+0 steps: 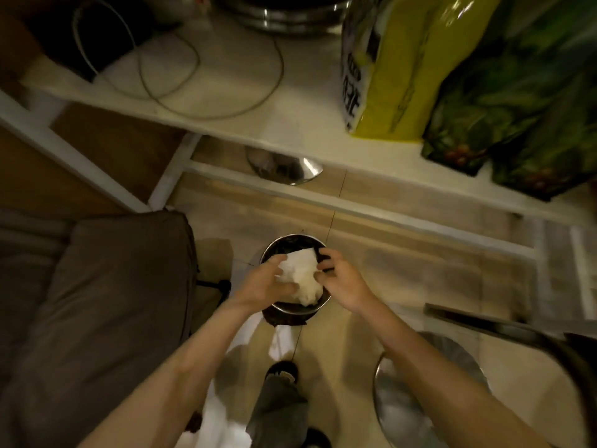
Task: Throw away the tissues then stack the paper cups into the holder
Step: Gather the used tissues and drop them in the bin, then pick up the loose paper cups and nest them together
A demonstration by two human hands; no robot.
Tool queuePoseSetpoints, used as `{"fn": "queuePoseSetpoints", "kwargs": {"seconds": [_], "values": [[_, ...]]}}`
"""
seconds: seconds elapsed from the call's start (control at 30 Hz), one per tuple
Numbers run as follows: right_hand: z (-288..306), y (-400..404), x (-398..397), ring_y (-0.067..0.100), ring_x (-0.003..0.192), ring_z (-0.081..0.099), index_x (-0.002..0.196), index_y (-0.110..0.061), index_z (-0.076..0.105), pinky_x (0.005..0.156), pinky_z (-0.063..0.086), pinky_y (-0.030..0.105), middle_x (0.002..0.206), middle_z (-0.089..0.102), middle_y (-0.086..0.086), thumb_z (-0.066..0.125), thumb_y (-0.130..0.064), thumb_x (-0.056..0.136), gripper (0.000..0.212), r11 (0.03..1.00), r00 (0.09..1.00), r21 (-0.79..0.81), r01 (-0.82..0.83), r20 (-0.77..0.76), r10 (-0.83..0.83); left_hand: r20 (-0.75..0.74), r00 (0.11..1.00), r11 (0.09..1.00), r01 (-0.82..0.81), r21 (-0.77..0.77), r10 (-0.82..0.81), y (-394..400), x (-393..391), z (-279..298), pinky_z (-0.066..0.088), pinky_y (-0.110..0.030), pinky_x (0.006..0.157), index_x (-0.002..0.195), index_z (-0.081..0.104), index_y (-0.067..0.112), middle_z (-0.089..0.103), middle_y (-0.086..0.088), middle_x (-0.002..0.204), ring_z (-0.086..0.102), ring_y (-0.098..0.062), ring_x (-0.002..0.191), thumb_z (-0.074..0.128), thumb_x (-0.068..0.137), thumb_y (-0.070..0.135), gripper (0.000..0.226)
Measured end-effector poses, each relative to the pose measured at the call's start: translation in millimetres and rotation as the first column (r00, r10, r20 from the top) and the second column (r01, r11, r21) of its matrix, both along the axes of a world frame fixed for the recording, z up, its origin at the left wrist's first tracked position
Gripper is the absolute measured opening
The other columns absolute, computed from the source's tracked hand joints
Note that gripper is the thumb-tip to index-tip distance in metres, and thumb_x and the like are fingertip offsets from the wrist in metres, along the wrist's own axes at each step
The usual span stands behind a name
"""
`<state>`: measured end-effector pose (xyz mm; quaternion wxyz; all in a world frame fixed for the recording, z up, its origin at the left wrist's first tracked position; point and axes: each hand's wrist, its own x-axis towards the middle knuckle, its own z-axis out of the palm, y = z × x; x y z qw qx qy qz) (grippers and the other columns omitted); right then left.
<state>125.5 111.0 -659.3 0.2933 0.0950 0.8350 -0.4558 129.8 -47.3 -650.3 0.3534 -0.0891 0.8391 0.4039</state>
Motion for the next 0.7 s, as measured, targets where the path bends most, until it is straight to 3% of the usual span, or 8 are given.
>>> {"fn": "queuePoseSetpoints", "kwargs": {"seconds": [0.07,0.13,0.27,0.37,0.43,0.53,0.7], "values": [[54,1,0,0.025,0.108,0.057,0.130,-0.009,0.043,0.097,0.046,0.041,0.132,0.051,0.010,0.057,-0.011,0.085,0.047,0.999,0.998,-0.038,-0.009,-0.055,0.007,-0.076,0.997,0.999,0.034,0.011,-0.033,1,-1,55,0.038,-0.028,0.093,0.135,0.036,0.016,0.056,-0.010,0.127,0.052,-0.025,0.117,0.063,0.081,0.024,0.061],[110,4,3,0.021,0.104,0.057,0.131,-0.011,0.041,0.094,0.047,0.035,0.125,0.051,0.004,0.061,-0.011,0.084,0.051,0.997,0.991,-0.072,-0.020,-0.137,0.010,-0.150,0.988,0.997,0.040,0.063,-0.031,4,1,113,0.042,-0.030,0.095,0.131,0.041,0.016,0.060,-0.008,0.121,0.055,-0.023,0.114,0.064,0.080,0.025,0.057],[222,6,6,0.016,0.102,0.053,0.133,-0.013,0.040,0.080,0.044,0.016,0.120,0.047,0.000,0.063,-0.010,0.081,0.056,0.994,0.955,-0.066,-0.088,-0.288,0.066,-0.358,0.933,0.993,0.078,0.086,-0.042,11,4,226,0.043,-0.007,0.077,0.125,0.048,0.017,0.063,-0.001,0.109,0.058,-0.012,0.106,0.066,0.078,0.026,0.051],[299,7,8,0.020,0.100,0.056,0.130,-0.014,0.043,0.086,0.047,0.028,0.125,0.049,0.003,0.063,-0.011,0.081,0.053,0.992,0.888,0.014,-0.128,-0.444,0.121,-0.470,0.882,0.995,0.082,0.059,-0.045,15,5,299,0.044,-0.021,0.084,0.126,0.046,0.016,0.061,-0.003,0.113,0.059,-0.016,0.105,0.066,0.079,0.025,0.052],[345,9,8,0.019,0.099,0.057,0.128,-0.016,0.045,0.086,0.049,0.032,0.126,0.050,0.002,0.062,-0.013,0.081,0.050,0.986,0.834,0.070,-0.152,-0.526,0.166,-0.536,0.843,0.995,0.081,0.056,-0.039,17,5,340,0.047,-0.020,0.079,0.126,0.045,0.018,0.060,-0.002,0.112,0.059,-0.013,0.097,0.066,0.079,0.026,0.052],[411,12,9,0.013,0.096,0.057,0.125,-0.019,0.047,0.082,0.049,0.027,0.121,0.053,-0.001,0.062,-0.018,0.081,0.046,0.979,0.747,0.133,-0.156,-0.632,0.205,-0.646,0.762,0.994,0.097,0.047,-0.044,16,6,401,0.043,-0.011,0.071,0.127,0.044,0.021,0.059,0.002,0.112,0.056,-0.006,0.092,0.065,0.079,0.029,0.052],[495,10,2,0.008,0.087,0.059,0.121,-0.023,0.049,0.076,0.047,0.020,0.115,0.056,-0.005,0.063,-0.025,0.081,0.042,0.976,0.662,0.120,-0.181,-0.719,0.211,-0.764,0.645,0.996,0.084,0.030,-0.032,9,-1,487,0.040,-0.018,0.081,0.127,0.044,0.025,0.056,0.004,0.116,0.054,-0.008,0.101,0.063,0.079,0.031,0.051]]}}
